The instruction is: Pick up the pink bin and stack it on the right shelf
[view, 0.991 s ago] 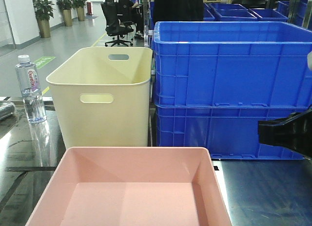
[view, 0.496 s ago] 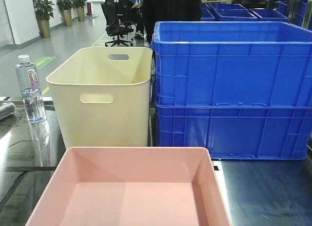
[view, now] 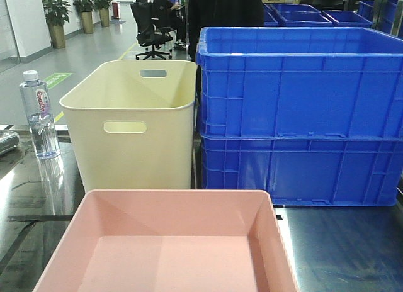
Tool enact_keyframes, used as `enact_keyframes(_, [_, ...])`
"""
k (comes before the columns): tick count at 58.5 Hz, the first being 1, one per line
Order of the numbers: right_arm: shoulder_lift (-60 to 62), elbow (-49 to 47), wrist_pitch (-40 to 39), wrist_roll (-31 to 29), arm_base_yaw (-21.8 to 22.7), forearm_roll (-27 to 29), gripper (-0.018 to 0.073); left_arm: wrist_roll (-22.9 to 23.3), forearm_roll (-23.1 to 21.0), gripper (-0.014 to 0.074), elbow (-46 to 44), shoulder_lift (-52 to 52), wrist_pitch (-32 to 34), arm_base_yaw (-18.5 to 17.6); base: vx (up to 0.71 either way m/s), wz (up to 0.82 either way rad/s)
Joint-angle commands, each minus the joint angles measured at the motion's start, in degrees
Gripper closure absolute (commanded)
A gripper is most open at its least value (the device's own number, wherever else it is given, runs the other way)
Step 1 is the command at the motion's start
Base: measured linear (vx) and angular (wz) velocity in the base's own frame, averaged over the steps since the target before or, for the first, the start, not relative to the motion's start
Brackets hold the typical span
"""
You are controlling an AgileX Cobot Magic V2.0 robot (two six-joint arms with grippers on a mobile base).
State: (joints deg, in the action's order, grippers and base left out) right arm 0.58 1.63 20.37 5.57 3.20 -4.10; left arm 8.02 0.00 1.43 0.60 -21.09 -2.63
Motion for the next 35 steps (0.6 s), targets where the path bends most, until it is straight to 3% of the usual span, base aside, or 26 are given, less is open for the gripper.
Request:
enact_keyframes(1, [-0.3,0.2,-3.2,-0.7,0.3,-0.4,0.0571,0.8,-0.8,0.0604,0.9,-0.8,3.0,0.0,0.00,0.00])
enact_keyframes(35, [-0.3,0.2,-3.2,-0.7,0.3,-0.4,0.0571,0.8,-0.8,0.0604,0.9,-0.8,3.0,0.0,0.00,0.00])
